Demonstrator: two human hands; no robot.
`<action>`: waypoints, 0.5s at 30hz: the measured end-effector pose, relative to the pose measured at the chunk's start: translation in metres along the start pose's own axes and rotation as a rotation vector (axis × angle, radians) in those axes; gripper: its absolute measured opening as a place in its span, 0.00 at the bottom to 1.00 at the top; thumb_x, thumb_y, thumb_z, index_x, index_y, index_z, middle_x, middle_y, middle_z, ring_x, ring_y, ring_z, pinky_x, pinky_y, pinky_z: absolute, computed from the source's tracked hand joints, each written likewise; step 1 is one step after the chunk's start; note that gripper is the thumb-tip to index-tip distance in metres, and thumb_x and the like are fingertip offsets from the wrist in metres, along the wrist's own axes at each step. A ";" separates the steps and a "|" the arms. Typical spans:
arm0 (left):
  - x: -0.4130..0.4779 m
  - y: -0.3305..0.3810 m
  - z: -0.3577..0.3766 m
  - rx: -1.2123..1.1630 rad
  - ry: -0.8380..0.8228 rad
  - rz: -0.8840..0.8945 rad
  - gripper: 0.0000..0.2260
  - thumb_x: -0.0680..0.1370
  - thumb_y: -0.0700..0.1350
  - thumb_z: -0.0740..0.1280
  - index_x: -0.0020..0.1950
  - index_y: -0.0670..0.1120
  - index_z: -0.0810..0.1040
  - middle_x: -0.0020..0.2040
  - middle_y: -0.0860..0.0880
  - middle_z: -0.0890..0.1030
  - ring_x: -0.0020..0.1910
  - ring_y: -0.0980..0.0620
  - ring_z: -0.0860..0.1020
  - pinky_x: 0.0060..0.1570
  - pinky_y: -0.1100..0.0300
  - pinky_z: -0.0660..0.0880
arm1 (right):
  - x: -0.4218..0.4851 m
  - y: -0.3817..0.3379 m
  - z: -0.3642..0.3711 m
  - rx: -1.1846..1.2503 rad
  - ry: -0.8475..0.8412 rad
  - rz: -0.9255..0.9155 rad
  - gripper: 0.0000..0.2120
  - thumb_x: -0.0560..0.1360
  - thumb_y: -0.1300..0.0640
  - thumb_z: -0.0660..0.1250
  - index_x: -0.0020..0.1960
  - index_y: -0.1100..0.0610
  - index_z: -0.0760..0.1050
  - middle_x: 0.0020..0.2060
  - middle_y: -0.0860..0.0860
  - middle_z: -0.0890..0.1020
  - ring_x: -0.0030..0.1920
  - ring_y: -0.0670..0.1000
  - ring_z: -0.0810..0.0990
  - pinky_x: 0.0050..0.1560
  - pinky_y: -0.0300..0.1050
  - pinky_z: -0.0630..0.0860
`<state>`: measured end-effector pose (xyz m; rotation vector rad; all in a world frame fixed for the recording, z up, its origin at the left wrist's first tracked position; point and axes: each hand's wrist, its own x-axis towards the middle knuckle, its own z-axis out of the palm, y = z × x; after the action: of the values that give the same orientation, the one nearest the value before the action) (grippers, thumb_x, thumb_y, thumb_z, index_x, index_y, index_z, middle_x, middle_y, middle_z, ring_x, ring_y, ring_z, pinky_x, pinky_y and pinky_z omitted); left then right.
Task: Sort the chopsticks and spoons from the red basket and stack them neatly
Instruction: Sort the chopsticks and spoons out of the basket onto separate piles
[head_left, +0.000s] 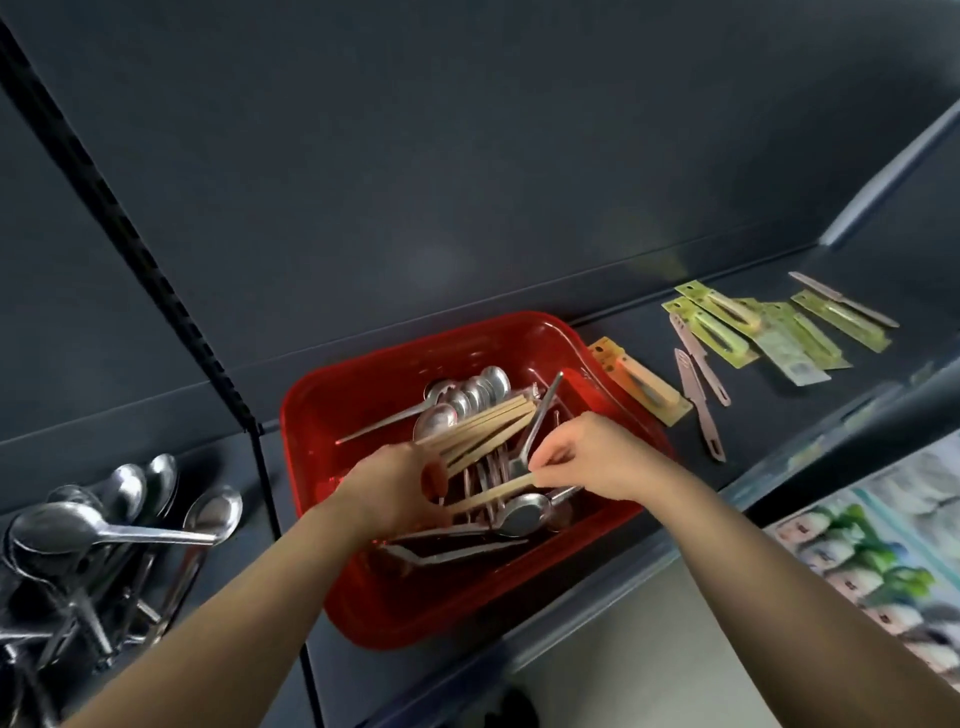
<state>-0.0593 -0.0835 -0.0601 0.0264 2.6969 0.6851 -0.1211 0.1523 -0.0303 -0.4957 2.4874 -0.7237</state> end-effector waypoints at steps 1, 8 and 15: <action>-0.001 0.000 0.001 -0.011 -0.002 0.010 0.12 0.66 0.54 0.77 0.44 0.54 0.80 0.41 0.57 0.78 0.38 0.60 0.75 0.36 0.64 0.71 | 0.002 0.000 0.000 -0.022 -0.036 -0.004 0.05 0.70 0.54 0.75 0.45 0.49 0.85 0.40 0.41 0.85 0.44 0.38 0.82 0.50 0.40 0.80; -0.005 0.000 0.015 0.007 -0.105 -0.074 0.09 0.67 0.52 0.75 0.41 0.61 0.77 0.43 0.57 0.78 0.40 0.56 0.79 0.39 0.58 0.79 | 0.019 0.012 -0.007 -0.179 -0.280 -0.011 0.07 0.71 0.54 0.75 0.49 0.49 0.83 0.40 0.44 0.84 0.39 0.43 0.82 0.39 0.38 0.79; -0.015 0.002 0.011 -0.133 -0.145 -0.171 0.07 0.72 0.45 0.72 0.43 0.54 0.74 0.44 0.52 0.78 0.31 0.55 0.79 0.26 0.65 0.72 | 0.039 0.031 -0.026 -0.207 -0.274 -0.103 0.05 0.75 0.55 0.70 0.47 0.47 0.83 0.40 0.46 0.85 0.41 0.54 0.84 0.44 0.53 0.83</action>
<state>-0.0420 -0.0780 -0.0634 -0.1786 2.4755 0.7755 -0.1728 0.1689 -0.0433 -0.7501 2.3009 -0.4048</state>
